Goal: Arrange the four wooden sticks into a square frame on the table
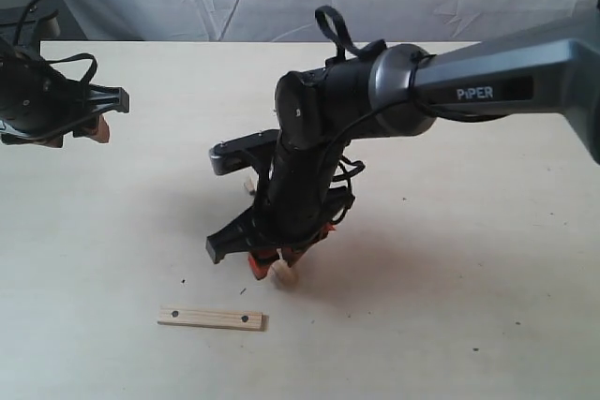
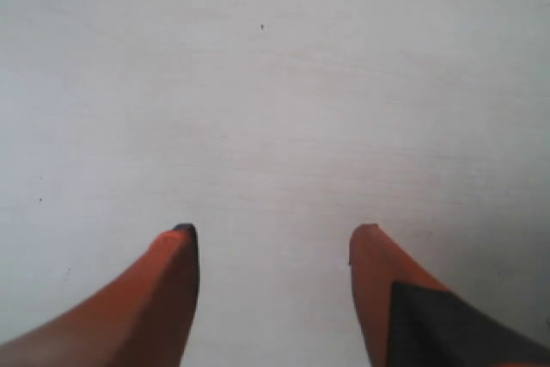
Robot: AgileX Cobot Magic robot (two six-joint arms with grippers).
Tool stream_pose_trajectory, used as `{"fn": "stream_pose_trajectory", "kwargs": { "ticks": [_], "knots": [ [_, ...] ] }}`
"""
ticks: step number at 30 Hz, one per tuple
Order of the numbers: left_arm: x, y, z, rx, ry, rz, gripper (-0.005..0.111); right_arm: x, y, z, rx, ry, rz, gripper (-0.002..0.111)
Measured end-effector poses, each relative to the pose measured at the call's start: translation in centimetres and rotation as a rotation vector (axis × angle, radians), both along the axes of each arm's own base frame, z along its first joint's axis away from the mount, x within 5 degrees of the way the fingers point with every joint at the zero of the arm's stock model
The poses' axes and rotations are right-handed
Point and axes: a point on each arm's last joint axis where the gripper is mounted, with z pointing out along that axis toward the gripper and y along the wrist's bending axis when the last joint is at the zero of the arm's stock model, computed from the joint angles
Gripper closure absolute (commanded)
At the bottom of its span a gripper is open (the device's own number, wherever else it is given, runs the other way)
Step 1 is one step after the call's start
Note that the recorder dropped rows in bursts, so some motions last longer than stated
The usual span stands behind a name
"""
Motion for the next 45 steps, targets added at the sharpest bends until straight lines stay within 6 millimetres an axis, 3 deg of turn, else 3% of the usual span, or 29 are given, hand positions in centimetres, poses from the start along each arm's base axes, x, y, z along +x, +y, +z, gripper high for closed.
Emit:
{"fn": "stream_pose_trajectory", "kwargs": {
  "ticks": [3,7,11,15,18,20,24,27,30,31,33,36,40,45],
  "knots": [
    [0.0,0.0,0.0,0.0,0.0,0.0,0.054,0.1,0.0,-1.0,-0.02,0.012,0.005,0.073],
    [0.0,0.0,0.0,0.0,0.002,0.0,0.054,0.1,0.0,-1.6,-0.037,0.023,0.012,0.108],
    [0.0,0.0,0.0,0.003,0.002,-0.009,0.054,0.0,-0.1,-1.0,-0.031,0.015,0.014,0.108],
    [0.0,0.0,0.0,-0.002,0.002,-0.008,0.054,-0.8,-0.8,3.4,0.0,-0.041,0.175,0.108],
    [0.0,-0.1,0.0,-0.002,0.002,-0.009,0.054,-0.8,-2.3,4.2,-0.128,-0.07,0.244,0.108],
    [0.0,-0.1,0.0,0.002,0.002,-0.019,0.054,-0.1,-4.2,3.2,-0.257,-0.095,0.18,0.103],
    [0.0,-0.1,0.0,0.001,0.002,-0.022,0.054,0.1,-7.8,0.2,-0.305,-0.052,0.03,0.065],
    [0.0,-0.1,0.0,0.0,0.002,-0.021,0.054,-0.1,-8.4,-0.8,-0.282,-0.039,-0.009,0.057],
    [0.0,-0.1,0.0,0.0,0.002,-0.023,0.054,-0.1,-7.6,0.9,-0.227,-0.094,0.02,0.06],
    [0.0,-0.1,0.0,0.0,0.002,-0.023,0.054,-0.3,-6.7,2.5,-0.175,-0.145,0.091,0.06],
    [0.0,-0.1,0.0,-0.004,0.0,-0.021,0.054,-1.2,-5.4,3.8,-0.1,-0.179,0.201,0.06],
    [0.0,-0.1,0.0,-0.006,-0.004,-0.02,0.054,-3.0,-3.2,4.1,0.015,-0.173,0.361,0.06],
    [0.0,-0.1,0.0,-0.004,-0.004,-0.024,0.054,-6.0,0.8,1.5,0.093,-0.19,0.561,0.06],
    [0.0,-0.1,0.0,-0.004,-0.006,-0.024,0.054,-7.0,2.5,-1.7,0.059,-0.244,0.656,0.064]
  ]
}}
